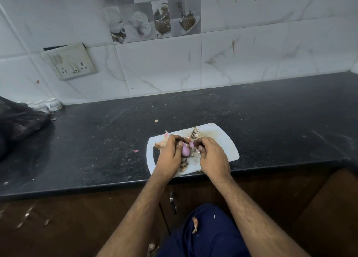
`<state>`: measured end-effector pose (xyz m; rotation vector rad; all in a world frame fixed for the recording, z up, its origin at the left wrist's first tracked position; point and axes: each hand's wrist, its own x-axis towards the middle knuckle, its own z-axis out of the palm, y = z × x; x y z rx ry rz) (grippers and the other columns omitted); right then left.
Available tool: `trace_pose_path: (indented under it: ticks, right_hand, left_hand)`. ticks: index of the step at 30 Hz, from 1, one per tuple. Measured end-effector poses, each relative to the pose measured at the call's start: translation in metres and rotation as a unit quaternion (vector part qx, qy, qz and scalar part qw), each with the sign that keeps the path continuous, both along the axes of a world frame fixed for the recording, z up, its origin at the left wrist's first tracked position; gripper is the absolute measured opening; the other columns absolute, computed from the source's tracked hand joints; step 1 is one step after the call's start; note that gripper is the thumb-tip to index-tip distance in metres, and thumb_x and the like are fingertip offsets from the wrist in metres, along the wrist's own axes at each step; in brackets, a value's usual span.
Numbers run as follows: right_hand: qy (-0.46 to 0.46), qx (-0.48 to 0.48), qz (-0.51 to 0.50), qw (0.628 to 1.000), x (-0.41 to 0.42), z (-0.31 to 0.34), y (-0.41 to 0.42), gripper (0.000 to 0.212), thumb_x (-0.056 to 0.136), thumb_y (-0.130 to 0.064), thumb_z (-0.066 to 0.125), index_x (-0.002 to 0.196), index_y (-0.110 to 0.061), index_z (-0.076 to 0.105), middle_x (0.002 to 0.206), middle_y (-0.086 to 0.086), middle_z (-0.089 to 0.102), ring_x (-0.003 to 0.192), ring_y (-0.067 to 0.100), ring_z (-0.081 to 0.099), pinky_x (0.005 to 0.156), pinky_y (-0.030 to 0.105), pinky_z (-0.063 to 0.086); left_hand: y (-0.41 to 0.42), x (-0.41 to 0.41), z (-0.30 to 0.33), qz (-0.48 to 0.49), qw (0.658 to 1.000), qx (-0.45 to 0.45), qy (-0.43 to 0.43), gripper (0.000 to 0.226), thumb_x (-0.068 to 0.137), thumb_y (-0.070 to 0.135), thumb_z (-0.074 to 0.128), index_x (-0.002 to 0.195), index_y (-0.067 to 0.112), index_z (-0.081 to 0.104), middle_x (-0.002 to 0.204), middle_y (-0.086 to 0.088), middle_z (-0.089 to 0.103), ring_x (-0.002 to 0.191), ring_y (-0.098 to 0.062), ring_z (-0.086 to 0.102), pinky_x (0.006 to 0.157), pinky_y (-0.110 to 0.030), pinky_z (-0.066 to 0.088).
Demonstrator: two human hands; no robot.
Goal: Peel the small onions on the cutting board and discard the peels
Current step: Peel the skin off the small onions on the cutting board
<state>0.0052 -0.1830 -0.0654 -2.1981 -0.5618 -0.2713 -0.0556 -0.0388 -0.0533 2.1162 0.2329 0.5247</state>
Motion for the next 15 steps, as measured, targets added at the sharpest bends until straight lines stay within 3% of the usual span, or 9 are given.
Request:
trace_pose_path:
  ticks: [5,9,12,15]
  right_hand:
    - [-0.034,-0.057,0.096,0.993,-0.013,0.005,-0.003,0.045,0.1,-0.061,0.044,0.141,-0.042,0.049,0.134,-0.02,0.056,0.115,0.004,0.057,0.085,0.032,0.052]
    - [-0.025,-0.042,0.044,0.998,-0.01,0.003,-0.001,0.032,0.102,-0.044,0.05,0.134,-0.04,0.056,0.123,-0.016,0.064,0.11,0.009,0.06,0.083,0.033,0.051]
    - [-0.013,-0.032,0.006,0.999,-0.007,0.003,0.003,0.027,0.104,-0.031,0.047,0.125,-0.032,0.063,0.113,-0.011,0.064,0.101,0.014,0.062,0.078,0.034,0.051]
    - [0.005,-0.058,-0.02,0.998,-0.005,0.004,0.004,0.023,0.103,-0.027,0.046,0.117,-0.025,0.064,0.109,-0.006,0.056,0.088,0.02,0.061,0.072,0.036,0.05]
  left_hand:
    - [0.002,0.001,-0.001,-0.005,1.0,-0.029,-0.008,0.01,0.111,0.02,0.046,0.114,0.015,0.055,0.098,0.004,0.07,0.082,0.012,0.063,0.072,-0.007,0.045]
    - [0.006,0.0,-0.004,-0.02,0.99,-0.136,-0.022,0.025,0.109,0.033,0.041,0.115,0.02,0.062,0.118,-0.003,0.073,0.113,-0.008,0.068,0.1,-0.028,0.05]
    - [0.008,-0.004,0.001,-0.049,0.977,-0.206,0.009,0.028,0.1,0.035,0.05,0.122,0.024,0.062,0.126,0.0,0.074,0.124,-0.014,0.066,0.106,-0.03,0.05]
    - [0.009,-0.003,-0.002,-0.078,0.99,-0.111,0.037,0.052,0.078,0.03,0.061,0.129,0.024,0.057,0.128,0.005,0.071,0.121,-0.008,0.065,0.101,-0.024,0.051]
